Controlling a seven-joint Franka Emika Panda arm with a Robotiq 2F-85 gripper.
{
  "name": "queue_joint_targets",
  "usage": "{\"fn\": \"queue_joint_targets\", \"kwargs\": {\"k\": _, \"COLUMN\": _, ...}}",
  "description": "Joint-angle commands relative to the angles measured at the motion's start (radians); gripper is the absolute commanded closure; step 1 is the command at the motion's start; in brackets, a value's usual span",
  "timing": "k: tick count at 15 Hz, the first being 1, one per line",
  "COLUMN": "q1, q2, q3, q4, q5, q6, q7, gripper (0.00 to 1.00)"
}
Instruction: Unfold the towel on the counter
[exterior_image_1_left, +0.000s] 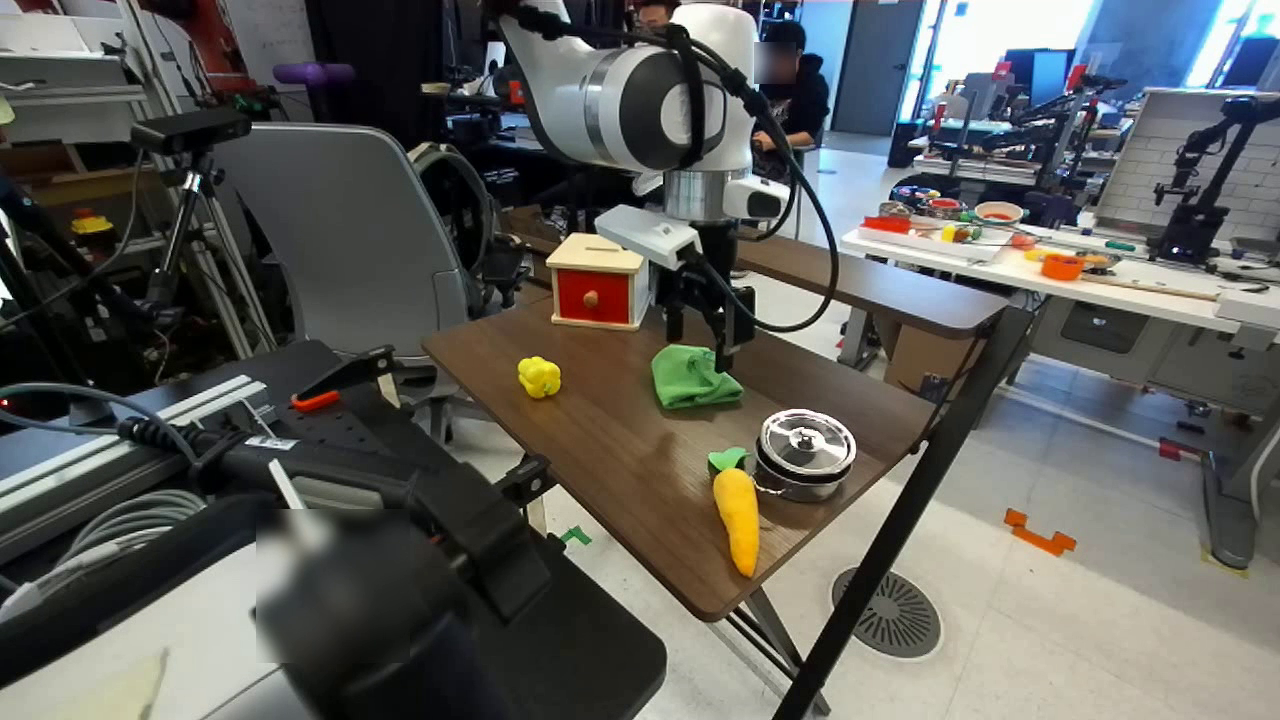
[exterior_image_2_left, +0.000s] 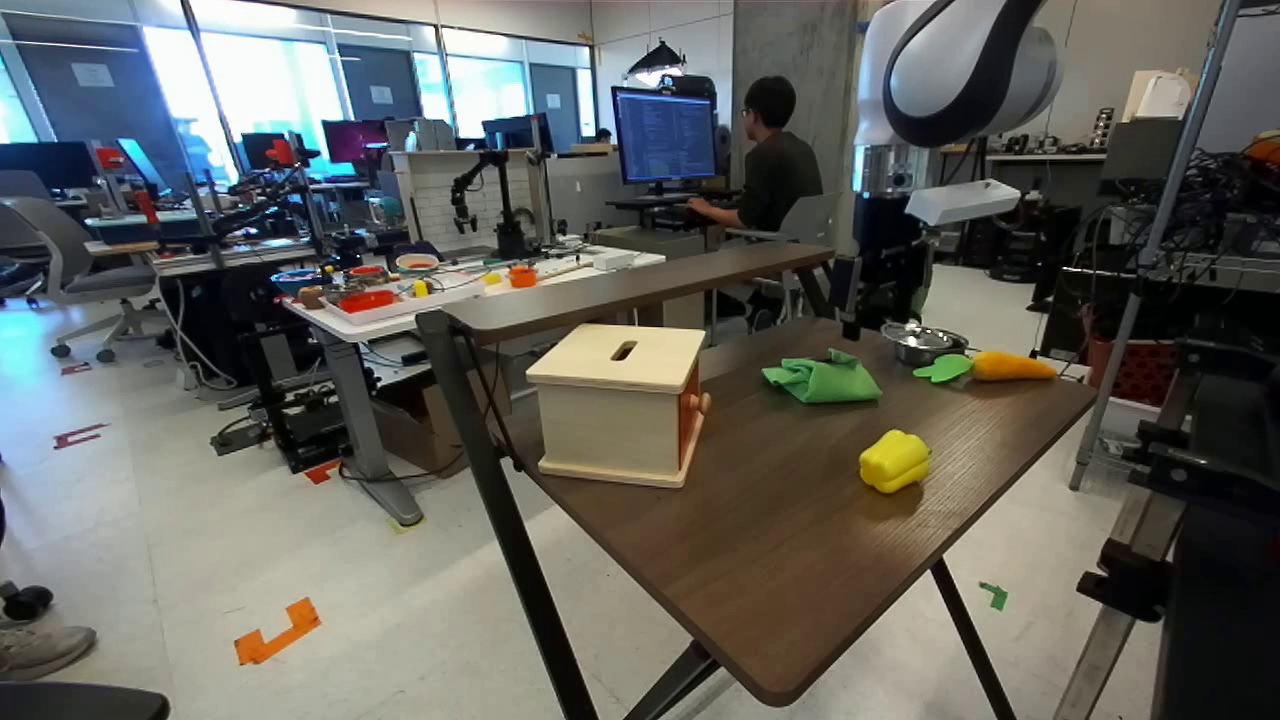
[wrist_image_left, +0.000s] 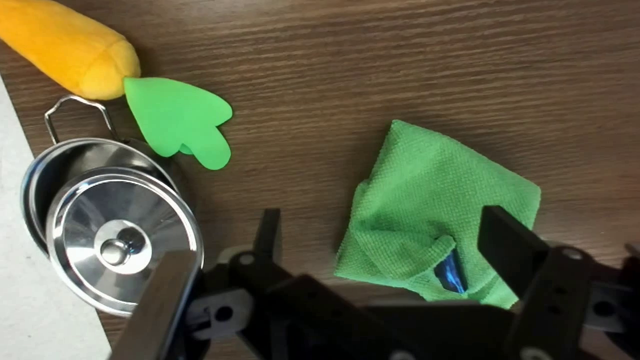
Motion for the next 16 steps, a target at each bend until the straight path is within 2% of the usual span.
{"fn": "queue_joint_targets", "kwargs": {"k": 1, "q1": -0.003, "q2": 0.054, "q3": 0.004, "q4": 0.068, "q5": 0.000, "q6": -0.009, "q7": 0.007, "gripper": 0.00}}
{"fn": "queue_joint_targets", "kwargs": {"k": 7, "q1": -0.006, "q2": 0.105, "q3": 0.010, "q4": 0.131, "q5": 0.005, "q6": -0.020, "q7": 0.003, "gripper": 0.00}}
{"fn": "queue_joint_targets", "kwargs": {"k": 8, "q1": -0.007, "q2": 0.110, "q3": 0.011, "q4": 0.140, "q5": 0.005, "q6": -0.022, "q7": 0.002, "gripper": 0.06}}
{"fn": "queue_joint_targets", "kwargs": {"k": 9, "q1": -0.006, "q2": 0.117, "q3": 0.011, "q4": 0.148, "q5": 0.005, "q6": -0.024, "q7": 0.003, "gripper": 0.28}}
{"fn": "queue_joint_targets", "kwargs": {"k": 11, "q1": -0.008, "q2": 0.129, "q3": 0.013, "q4": 0.164, "q5": 0.006, "q6": -0.027, "q7": 0.001, "gripper": 0.33}}
{"fn": "queue_joint_targets", "kwargs": {"k": 16, "q1": -0.013, "q2": 0.157, "q3": 0.019, "q4": 0.198, "q5": 0.009, "q6": -0.038, "q7": -0.005, "gripper": 0.72}}
